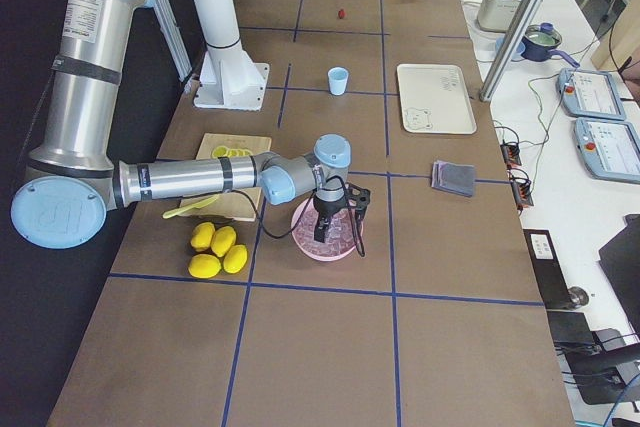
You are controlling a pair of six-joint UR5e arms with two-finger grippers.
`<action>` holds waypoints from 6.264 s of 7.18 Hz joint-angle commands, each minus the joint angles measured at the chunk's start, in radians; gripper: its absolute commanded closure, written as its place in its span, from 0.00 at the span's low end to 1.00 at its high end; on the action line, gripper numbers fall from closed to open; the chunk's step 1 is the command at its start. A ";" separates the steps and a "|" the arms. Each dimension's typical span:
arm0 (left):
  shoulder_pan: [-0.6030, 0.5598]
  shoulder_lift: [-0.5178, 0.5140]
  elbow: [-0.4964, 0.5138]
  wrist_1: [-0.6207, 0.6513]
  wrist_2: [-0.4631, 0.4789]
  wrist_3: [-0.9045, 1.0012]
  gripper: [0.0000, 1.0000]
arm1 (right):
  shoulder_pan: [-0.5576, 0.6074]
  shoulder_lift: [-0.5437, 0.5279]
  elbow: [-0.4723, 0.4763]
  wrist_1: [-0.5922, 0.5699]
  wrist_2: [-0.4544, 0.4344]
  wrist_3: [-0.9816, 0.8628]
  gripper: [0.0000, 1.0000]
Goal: Mash ice and strawberries in cup
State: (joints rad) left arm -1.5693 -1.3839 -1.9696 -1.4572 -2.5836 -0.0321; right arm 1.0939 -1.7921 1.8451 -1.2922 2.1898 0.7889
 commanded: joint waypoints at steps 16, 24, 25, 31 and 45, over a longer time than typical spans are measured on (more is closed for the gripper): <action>0.000 0.000 -0.008 -0.002 -0.018 -0.002 0.00 | 0.010 0.005 0.093 -0.012 0.064 -0.097 1.00; 0.000 0.000 -0.031 0.000 -0.018 -0.003 0.00 | -0.429 0.695 0.071 -0.016 -0.104 0.856 1.00; 0.000 0.000 -0.031 0.000 -0.018 -0.003 0.00 | -0.500 0.809 -0.038 -0.016 -0.198 0.919 1.00; 0.002 0.000 -0.029 0.001 -0.018 -0.003 0.00 | -0.623 0.890 -0.159 -0.007 -0.340 0.946 0.01; 0.727 -0.147 0.142 -0.487 0.470 -0.735 0.00 | 0.386 0.241 0.010 -0.441 0.110 -0.628 0.00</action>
State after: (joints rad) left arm -0.8554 -1.5051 -1.9034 -1.8804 -2.1316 -0.7609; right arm 1.4759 -1.5605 1.8590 -1.7187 2.3229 0.1843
